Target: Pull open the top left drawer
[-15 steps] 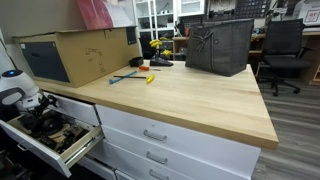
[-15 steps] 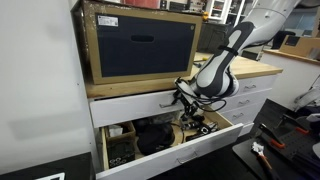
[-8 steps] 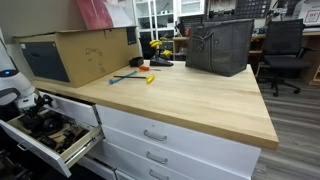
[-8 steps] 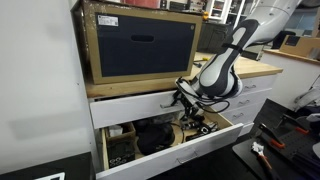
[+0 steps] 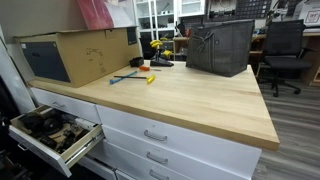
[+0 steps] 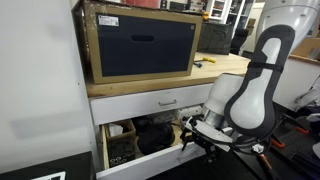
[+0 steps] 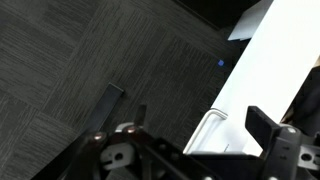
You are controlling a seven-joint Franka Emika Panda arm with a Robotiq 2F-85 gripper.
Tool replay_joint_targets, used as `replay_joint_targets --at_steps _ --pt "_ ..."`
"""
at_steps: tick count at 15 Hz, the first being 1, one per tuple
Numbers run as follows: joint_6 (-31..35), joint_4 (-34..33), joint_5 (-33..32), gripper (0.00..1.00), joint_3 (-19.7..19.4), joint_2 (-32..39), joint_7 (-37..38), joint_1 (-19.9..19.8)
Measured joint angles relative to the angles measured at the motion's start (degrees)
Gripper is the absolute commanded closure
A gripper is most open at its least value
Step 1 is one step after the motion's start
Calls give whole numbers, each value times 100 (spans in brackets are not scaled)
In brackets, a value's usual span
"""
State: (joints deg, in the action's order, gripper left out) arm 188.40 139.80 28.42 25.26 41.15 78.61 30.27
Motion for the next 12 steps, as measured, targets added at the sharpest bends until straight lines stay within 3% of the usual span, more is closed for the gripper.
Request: replay_joint_targets --at_steps 3,5,8,12 --pt "-168 35 -59 0 -498 -241 -36 531" --pt "-243 31 -154 0 -761 -386 -105 579" --pt "-396 -87 -346 0 -1162 -569 -317 359" --pt "-605 -399 -510 0 -1538 -625 -650 -237"
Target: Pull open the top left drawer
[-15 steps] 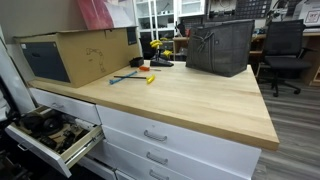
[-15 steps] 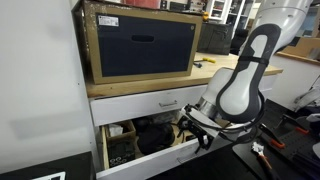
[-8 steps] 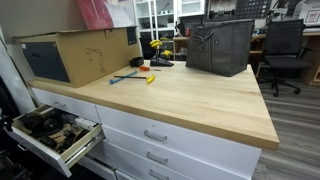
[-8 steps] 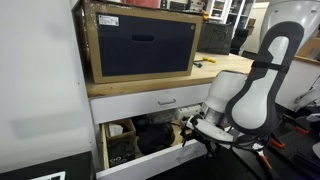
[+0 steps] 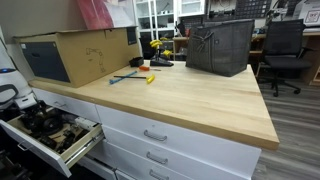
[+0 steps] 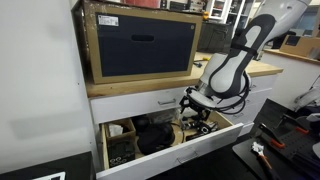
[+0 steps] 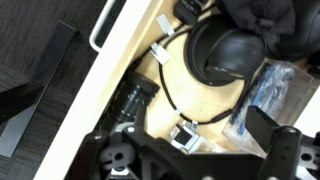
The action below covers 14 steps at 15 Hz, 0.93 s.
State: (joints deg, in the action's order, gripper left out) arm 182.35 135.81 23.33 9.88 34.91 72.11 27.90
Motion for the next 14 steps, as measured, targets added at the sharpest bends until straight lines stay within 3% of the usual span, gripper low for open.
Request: replay_joint_targets --at_steps 2,6,14 --pt "-132 -237 -101 0 -197 64 -139 -192" --pt "-146 -826 -285 0 -501 432 -294 -201" --pt "-146 -1341 -401 0 -503 863 -528 282"
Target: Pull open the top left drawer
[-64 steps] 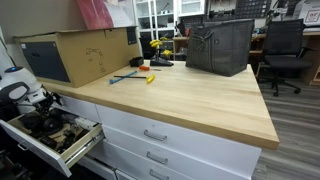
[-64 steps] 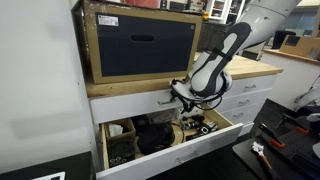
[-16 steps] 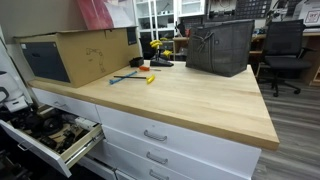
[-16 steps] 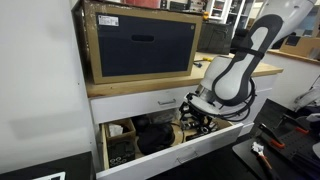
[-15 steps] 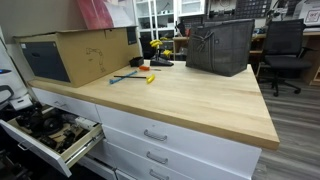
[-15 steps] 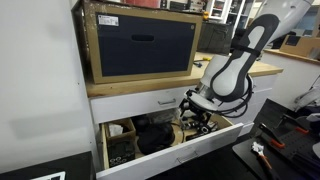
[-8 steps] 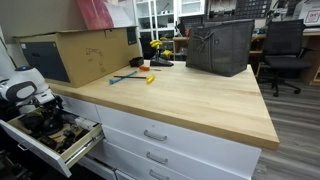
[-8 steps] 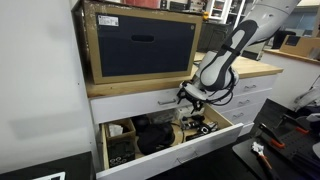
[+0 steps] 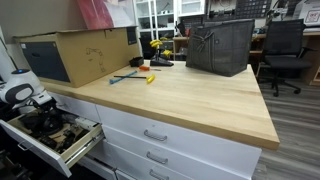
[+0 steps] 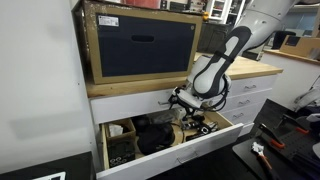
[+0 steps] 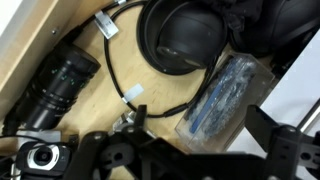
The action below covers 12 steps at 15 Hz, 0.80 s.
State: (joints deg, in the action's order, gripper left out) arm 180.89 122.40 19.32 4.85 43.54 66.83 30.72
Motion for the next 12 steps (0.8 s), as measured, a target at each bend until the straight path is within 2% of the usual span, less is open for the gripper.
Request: replay_joint_targets --at_steps 7,12 --pt "201 -20 13 0 -120 -69 0 499" --pt "715 150 156 0 -222 -104 0 784"
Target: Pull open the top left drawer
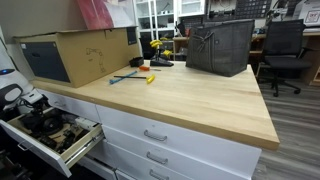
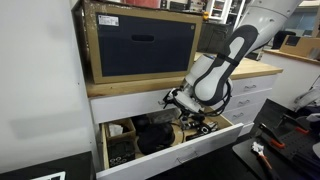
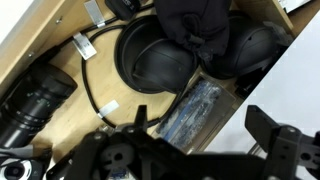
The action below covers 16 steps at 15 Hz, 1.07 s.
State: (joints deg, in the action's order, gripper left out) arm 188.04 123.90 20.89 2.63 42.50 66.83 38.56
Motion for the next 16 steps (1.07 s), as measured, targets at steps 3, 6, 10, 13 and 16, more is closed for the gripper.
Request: replay_joint_targets --at_steps 3,6,10,13,16 --pt "453 233 305 0 -91 -89 -5 272" --pt "805 437 704 0 -155 -232 -24 461" --pt "1001 601 1261 0 -307 -411 -110 620" --pt "1001 611 1733 0 -539 -476 -270 778" --pt "1001 611 1932 0 -752 -475 -277 867"
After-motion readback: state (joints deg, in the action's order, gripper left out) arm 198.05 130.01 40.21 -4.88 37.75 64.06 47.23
